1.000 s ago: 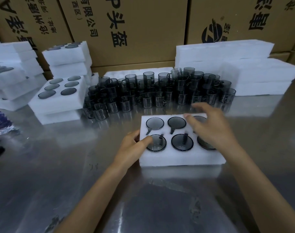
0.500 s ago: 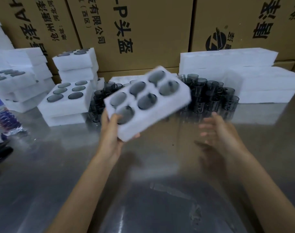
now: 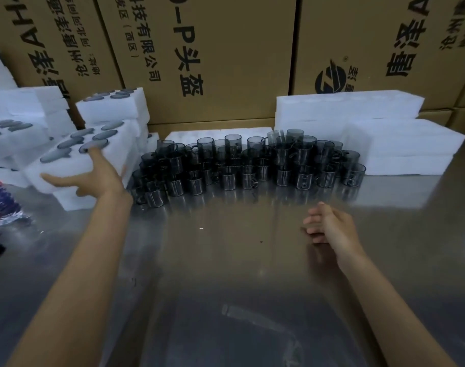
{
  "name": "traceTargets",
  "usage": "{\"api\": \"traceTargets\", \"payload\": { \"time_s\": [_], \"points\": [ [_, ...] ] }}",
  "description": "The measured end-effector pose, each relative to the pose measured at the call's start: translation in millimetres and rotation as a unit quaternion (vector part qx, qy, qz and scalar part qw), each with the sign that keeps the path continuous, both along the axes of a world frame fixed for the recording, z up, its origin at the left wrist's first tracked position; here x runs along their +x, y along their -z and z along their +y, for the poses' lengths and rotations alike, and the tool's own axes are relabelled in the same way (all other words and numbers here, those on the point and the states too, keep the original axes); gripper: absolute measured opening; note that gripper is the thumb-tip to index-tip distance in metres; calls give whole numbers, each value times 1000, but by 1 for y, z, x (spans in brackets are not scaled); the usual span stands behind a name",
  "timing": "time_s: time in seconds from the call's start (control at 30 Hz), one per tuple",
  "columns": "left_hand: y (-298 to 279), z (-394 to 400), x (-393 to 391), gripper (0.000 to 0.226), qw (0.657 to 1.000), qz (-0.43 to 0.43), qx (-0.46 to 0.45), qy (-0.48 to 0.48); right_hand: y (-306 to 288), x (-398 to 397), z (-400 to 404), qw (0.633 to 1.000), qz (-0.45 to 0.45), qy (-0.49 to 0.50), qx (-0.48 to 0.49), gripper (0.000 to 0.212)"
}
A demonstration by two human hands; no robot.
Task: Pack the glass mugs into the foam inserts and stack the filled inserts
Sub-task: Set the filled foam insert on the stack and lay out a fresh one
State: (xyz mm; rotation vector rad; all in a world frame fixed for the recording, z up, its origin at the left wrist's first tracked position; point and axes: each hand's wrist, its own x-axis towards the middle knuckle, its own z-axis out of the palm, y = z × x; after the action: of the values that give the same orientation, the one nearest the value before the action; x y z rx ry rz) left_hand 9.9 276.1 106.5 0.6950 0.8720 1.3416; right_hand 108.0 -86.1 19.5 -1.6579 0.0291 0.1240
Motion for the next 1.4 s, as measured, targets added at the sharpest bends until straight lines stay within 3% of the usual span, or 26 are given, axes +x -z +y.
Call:
{"api": "traceTargets", "payload": {
  "time_s": [0.1, 0.23, 0.33, 0.57, 0.87, 1.03, 1.23, 1.3, 1.4],
  "points": [
    [-1, 5, 16, 119, 995, 60, 77, 15, 0, 0, 0, 1000, -3, -9, -6, 31],
    [-1, 24, 21, 128, 989, 95, 114, 22, 3, 2, 1, 1000, -8, -17, -18, 30],
    [-11, 42, 19, 120, 991, 63, 118, 27, 6, 4, 2, 999, -17, -24, -38, 29],
    [-14, 58, 15, 109, 999, -23, 38, -12, 11, 5, 3, 997, -33, -39, -59, 31],
    [9, 73, 26, 118, 981, 170, 83, 52, 13, 7, 6, 997, -47, -34, -59, 31],
    [5, 71, 13, 110, 939, 338, 59, 34, 15, 7, 6, 996, -50, -39, -66, 29],
    [7, 50, 5, 108, 957, 278, 62, 55, 15, 6, 4, 996, -39, -42, -62, 29],
    [9, 28, 8, 102, 952, 290, 96, 12, 14, 6, 3, 996, -40, -43, -62, 30],
    [27, -32, 17, 63, 927, 285, 243, -15, 16, 6, 4, 996, -45, -43, -68, 30]
  ]
}}
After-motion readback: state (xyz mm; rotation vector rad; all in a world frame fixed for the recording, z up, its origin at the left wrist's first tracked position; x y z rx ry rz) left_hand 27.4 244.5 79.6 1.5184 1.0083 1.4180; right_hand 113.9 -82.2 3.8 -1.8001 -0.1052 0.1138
